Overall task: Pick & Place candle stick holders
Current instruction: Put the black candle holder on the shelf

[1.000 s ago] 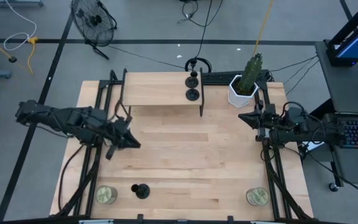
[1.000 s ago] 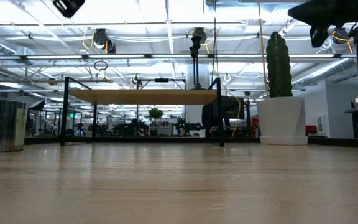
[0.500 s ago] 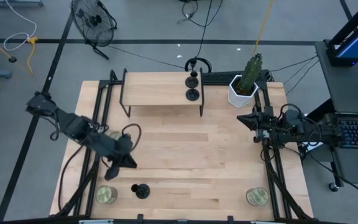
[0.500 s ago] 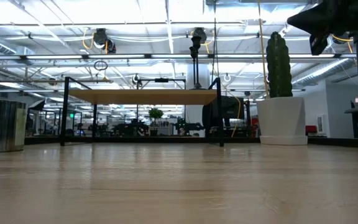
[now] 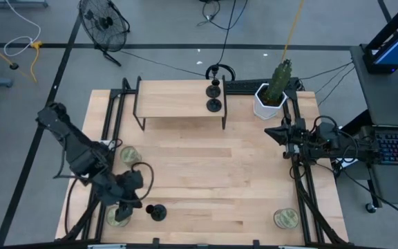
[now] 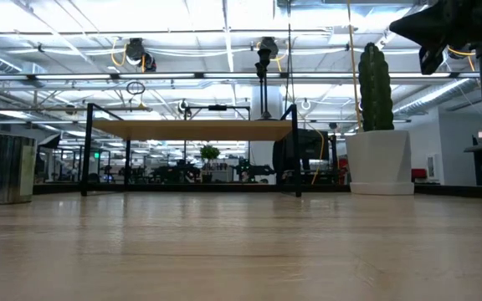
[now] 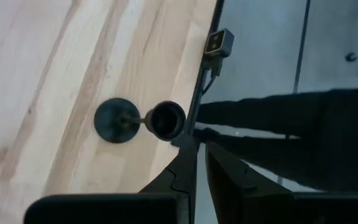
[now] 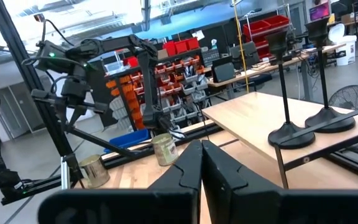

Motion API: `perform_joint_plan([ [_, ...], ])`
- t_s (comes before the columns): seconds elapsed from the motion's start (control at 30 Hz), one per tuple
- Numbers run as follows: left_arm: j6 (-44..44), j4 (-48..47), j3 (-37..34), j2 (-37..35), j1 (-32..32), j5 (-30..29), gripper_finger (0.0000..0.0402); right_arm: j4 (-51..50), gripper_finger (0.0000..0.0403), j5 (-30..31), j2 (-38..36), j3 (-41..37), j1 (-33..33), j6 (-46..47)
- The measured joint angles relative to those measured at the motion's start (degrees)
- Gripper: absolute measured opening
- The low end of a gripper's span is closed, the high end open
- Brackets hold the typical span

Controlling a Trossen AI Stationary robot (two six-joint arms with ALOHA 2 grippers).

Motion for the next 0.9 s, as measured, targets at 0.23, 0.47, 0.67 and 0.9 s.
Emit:
perform_joint_plan([
  [0.23,-4.65,0.77,0.00,-0.02,-2.66,-1.93,0.0037,2.70,0.0000,0.01,0.00,-0.02,0.00,-0.09],
  [0.47,-4.54,0.92,0.00,-0.04,-2.82,-0.91,0.0037,2.92,0.0000,-0.18,0.00,-0.02,0.00,-1.06],
  [0.67,-6.41,0.90,0.00,-0.04,-2.84,0.09,0.0037,2.73,0.0000,-1.71,0.02,-0.02,0.00,-0.46],
  [0.9,-11.69,0.57,0.00,-0.04,-2.85,0.19,0.0037,2.06,0.0000,-1.69,0.01,-0.02,0.00,-0.70],
])
